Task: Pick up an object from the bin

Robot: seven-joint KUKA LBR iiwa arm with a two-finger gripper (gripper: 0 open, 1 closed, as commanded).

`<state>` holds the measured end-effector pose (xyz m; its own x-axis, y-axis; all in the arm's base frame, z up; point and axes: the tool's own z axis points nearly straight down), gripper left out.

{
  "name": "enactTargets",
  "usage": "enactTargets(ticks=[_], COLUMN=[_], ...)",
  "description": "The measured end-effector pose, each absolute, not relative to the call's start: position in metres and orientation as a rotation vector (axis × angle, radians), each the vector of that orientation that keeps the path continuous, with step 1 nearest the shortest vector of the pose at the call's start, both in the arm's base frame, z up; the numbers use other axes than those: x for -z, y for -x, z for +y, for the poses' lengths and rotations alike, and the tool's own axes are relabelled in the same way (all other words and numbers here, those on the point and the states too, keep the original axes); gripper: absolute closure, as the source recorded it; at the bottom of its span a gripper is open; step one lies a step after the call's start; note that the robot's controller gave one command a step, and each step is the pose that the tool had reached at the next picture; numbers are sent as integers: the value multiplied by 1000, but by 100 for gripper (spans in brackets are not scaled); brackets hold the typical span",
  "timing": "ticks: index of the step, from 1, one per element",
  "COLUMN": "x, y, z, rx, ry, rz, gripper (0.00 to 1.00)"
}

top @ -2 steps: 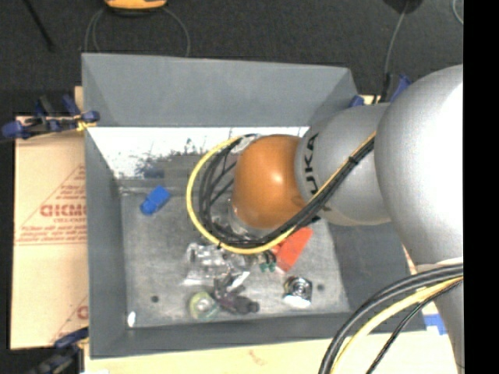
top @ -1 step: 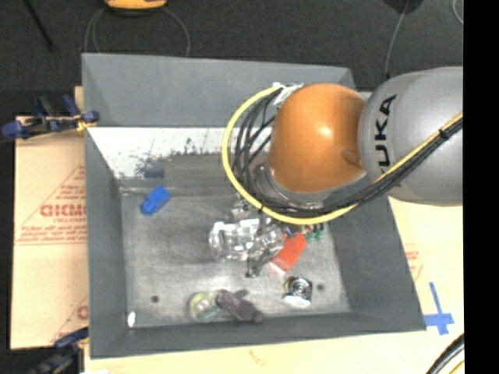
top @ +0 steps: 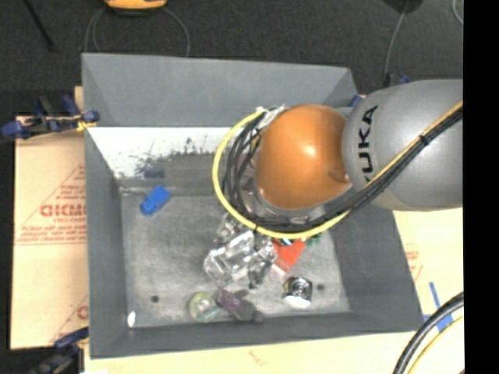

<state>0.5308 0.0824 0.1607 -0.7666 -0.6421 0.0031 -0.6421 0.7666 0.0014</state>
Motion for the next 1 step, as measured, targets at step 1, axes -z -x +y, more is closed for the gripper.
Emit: enactTargets(ticks=[1], x=[-245], y=[-539], z=[79], rx=[-4], ry=[-1094], rz=[-2954], gripper=[100])
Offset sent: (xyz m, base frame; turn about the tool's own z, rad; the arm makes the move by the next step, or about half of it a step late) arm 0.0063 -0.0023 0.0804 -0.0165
